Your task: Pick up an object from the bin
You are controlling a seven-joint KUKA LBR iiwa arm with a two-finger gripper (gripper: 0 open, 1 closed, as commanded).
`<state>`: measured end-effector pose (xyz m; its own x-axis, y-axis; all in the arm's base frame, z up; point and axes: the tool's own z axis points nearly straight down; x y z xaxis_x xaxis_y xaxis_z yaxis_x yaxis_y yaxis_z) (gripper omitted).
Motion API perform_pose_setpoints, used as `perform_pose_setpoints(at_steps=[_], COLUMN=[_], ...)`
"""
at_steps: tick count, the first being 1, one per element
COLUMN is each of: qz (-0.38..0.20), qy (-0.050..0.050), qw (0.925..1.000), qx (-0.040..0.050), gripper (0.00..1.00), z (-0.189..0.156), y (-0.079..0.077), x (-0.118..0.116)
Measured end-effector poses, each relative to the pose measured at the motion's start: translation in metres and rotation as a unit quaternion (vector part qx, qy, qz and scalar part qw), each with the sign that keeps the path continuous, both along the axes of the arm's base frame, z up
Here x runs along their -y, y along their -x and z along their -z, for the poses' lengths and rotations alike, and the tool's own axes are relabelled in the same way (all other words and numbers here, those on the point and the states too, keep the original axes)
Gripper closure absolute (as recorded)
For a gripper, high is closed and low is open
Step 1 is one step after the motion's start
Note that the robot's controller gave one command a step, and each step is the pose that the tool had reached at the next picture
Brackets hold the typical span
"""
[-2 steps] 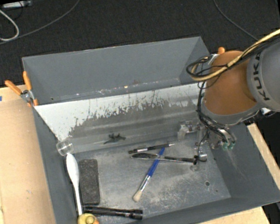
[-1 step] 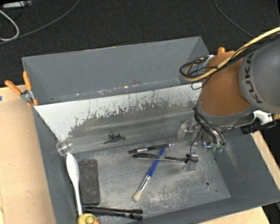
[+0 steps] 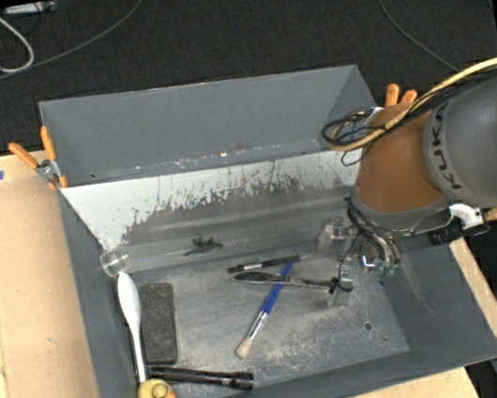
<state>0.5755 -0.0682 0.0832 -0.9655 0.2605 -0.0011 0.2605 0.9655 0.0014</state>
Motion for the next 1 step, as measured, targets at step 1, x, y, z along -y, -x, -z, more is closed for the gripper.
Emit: perform_pose_setpoints(at_steps=[1], qz=[0.087], qy=[-0.002], qw=[0.9962], qx=[-0.0016], gripper=[1.00], z=[0.0131], y=[0.0035], x=[0.0183])
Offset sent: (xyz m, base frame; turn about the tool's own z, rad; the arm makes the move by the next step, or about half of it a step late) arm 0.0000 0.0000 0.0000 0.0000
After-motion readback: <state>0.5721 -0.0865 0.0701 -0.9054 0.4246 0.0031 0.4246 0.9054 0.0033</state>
